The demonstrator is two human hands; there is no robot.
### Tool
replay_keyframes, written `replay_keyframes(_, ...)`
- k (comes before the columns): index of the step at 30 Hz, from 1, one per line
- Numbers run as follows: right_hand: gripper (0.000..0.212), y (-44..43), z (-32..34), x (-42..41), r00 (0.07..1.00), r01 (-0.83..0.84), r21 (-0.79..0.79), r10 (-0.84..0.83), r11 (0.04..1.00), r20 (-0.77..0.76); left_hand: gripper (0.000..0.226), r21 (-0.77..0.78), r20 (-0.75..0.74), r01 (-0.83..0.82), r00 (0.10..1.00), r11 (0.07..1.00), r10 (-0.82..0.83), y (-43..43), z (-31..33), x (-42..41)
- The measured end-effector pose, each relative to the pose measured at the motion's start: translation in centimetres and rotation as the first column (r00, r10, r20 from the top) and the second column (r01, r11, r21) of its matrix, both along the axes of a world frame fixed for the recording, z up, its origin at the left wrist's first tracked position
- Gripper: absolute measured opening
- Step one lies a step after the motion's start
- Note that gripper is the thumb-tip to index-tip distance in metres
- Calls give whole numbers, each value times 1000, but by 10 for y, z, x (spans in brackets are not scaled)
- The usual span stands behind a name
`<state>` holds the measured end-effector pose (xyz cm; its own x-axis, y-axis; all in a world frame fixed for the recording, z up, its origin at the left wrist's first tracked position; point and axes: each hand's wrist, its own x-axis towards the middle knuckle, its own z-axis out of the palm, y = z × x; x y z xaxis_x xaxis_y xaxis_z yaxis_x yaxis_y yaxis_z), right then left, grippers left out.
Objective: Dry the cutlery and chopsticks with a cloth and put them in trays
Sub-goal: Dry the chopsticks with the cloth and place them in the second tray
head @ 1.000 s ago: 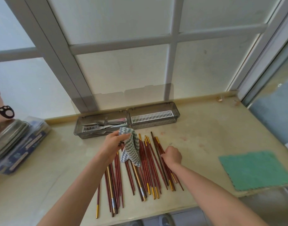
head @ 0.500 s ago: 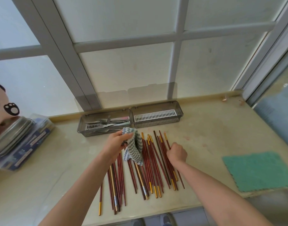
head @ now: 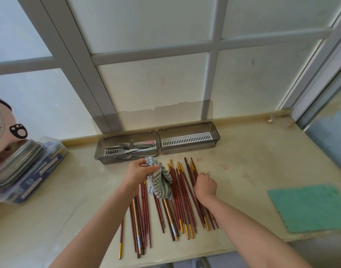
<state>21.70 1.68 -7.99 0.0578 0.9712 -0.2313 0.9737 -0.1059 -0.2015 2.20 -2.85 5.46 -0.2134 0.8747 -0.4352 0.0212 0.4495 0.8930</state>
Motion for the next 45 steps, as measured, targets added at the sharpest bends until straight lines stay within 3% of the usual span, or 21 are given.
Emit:
replay_keyframes(4, 20, 2, 1, -2, 1000, 25, -18, -25, 1000, 8, 24, -9, 21, -74, 997, 997, 74, 1, -4, -3)
replay_keyframes(9, 13, 6, 1, -1, 996, 77, -105, -81, 991, -29, 15, -73, 145, -2, 989, 997, 13, 4, -9, -7)
replay_keyframes(14, 12, 25, 21, 1, 940, 50, -230, -124, 972, -319, 24, -64, 296, -41, 953, 997, 58, 4, -15, -8)
replay_keyframes(16, 17, 33, 32, 0, 856, -15, -334, -160, 942, -491, 30, -64, 353, -56, 933, 996, 75, 5, -18, -7)
replay_keyframes(18, 25, 38, 45, -3, 716, -147, -388, -173, 910, -676, 28, -58, 412, -82, 906, 995, 98, 6, -21, -6)
replay_keyframes(22, 28, 29, 82, -22, 363, -401, -243, -90, 883, -928, 27, 15, 541, -104, 837, 995, 79, 10, -18, -2)
replay_keyframes(26, 33, 13, 90, -50, 266, -515, -199, -65, 834, -962, 34, 111, 610, -103, 792, 988, 14, 17, -12, -3)
replay_keyframes(29, 29, 7, 88, -57, 187, -544, -238, -160, 805, -969, 40, 128, 749, -227, 661, 965, 56, 20, -15, -12)
replay_keyframes(36, 30, -1, 94, -71, 110, -577, -239, -216, 781, -970, 18, 103, 640, -366, 736, 925, 220, 28, -23, -17)
replay_keyframes(38, 31, -3, 98, -74, 112, -576, -241, -217, 781, -970, 25, 83, 607, -400, 746, 913, 272, 31, -24, -22)
replay_keyframes(45, 34, -3, 101, -79, 219, -549, -339, -260, 764, -940, 30, 96, 339, -179, 931, 979, 137, 28, -15, -21)
